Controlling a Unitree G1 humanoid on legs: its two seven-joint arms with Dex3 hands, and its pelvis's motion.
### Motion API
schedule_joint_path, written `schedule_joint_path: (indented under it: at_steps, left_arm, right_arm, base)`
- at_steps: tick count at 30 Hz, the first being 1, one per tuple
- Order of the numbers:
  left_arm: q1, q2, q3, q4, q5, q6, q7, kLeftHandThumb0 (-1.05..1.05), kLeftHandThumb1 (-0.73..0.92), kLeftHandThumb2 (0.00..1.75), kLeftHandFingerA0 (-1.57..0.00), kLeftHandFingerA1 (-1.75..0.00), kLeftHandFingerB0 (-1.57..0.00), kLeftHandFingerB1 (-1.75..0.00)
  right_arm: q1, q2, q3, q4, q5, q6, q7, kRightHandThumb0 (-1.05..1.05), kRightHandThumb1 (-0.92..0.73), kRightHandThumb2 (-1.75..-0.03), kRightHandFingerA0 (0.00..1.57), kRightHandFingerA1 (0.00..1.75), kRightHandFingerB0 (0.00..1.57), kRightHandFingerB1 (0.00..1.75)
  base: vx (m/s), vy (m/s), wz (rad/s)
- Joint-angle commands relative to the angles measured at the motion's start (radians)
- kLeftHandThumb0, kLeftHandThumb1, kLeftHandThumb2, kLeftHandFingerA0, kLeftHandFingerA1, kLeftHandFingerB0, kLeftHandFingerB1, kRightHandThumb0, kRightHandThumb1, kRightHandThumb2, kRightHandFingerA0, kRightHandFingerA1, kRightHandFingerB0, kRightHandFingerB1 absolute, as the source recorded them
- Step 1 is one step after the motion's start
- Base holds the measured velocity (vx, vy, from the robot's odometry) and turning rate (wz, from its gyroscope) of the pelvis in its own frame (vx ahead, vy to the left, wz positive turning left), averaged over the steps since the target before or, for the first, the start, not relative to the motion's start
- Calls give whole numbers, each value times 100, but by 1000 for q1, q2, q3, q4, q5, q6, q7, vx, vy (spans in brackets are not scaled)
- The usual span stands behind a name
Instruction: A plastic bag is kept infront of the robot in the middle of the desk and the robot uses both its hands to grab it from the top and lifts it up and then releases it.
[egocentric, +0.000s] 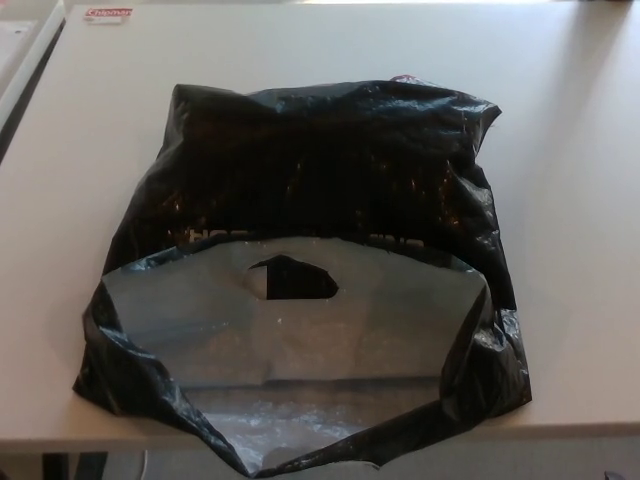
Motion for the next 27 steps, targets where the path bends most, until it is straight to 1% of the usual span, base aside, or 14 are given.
schedule_joint_path:
  at_steps: [1,2,3,4,5,7,8,11,18,20,21,23,25,27]
  left_arm:
    - [-48,-23,99,-66,130,-251,232,-29,37,57,-36,-38,-32,-37]
    - [-60,-18,98,-57,139,-244,240,-30,37,57,-37,-38,-31,-36]
    - [-74,-7,98,-53,143,-236,235,-22,42,52,-38,-34,-31,-32]
    - [-78,-4,99,-52,145,-235,232,-22,42,52,-38,-34,-31,-32]
    - [-83,-4,99,-54,140,-237,223,-20,42,52,-39,-34,-33,-32]
    - [-92,-3,100,-69,145,-231,215,-20,42,52,-39,-34,-33,-32]
    - [-102,3,100,-67,158,-230,219,-26,39,56,-33,-36,-32,-37]
    - [-123,10,101,-49,177,-241,230,-25,44,56,-31,-34,-30,-35]
    - [-154,30,85,-13,177,-259,209,-29,43,57,-29,-33,-28,-35]
    - [-166,31,75,11,156,-284,194,-25,43,56,-29,-32,-28,-33]
    - [-169,43,66,48,129,-290,165,-30,44,58,-27,-33,-26,-34]
    - [-169,49,58,70,90,-293,132,-31,44,58,-27,-33,-26,-34]
    - [-155,59,47,101,22,-305,79,-20,44,53,-36,-32,-31,-32]
    - [-138,64,41,117,-51,-300,28,-26,38,57,-34,-36,-32,-37]
  right_arm:
    - [-24,-47,27,-17,-140,-124,-357,-47,-35,-64,8,38,6,24]
    - [-21,-53,27,-33,-140,-131,-350,-47,-35,-62,9,36,7,24]
    - [-9,-65,25,-76,-136,-142,-316,-26,-29,-84,0,48,0,49]
    - [-4,-69,25,-91,-134,-146,-303,-26,-29,-84,0,48,0,49]
    - [-3,-77,26,-108,-135,-156,-297,-44,-37,-59,17,37,9,30]
    - [-1,-93,25,-140,-136,-176,-283,-44,-37,-59,17,37,8,31]
    - [-1,-98,24,-157,-137,-180,-281,-47,-37,-61,19,39,10,33]
    - [1,-108,24,-187,-136,-192,-268,-46,-37,-62,22,40,10,33]
    - [-5,-114,23,-244,-143,-198,-222,-42,-35,-58,28,41,10,31]
    - [-14,-120,23,-241,-148,-204,-212,-43,-36,-58,27,39,10,30]
    - [-15,-131,34,-251,-157,-215,-193,-39,-35,-57,23,40,8,29]
    - [-17,-133,40,-258,-162,-217,-186,-39,-35,-57,24,40,9,30]
    - [-10,-140,42,-283,-174,-210,-174,-40,-35,-58,25,41,10,31]
    - [-16,-153,41,-294,-179,-220,-169,-40,-35,-57,25,41,10,30]
  base:
    - [0,0,0]
    - [0,0,0]
    - [0,0,0]
    - [0,0,0]
    - [0,0,0]
    - [0,0,0]
    - [0,0,0]
    - [0,0,0]
    - [0,0,0]
    - [0,0,0]
    - [0,0,0]
    - [0,0,0]
    - [0,0,0]
    - [0,0,0]
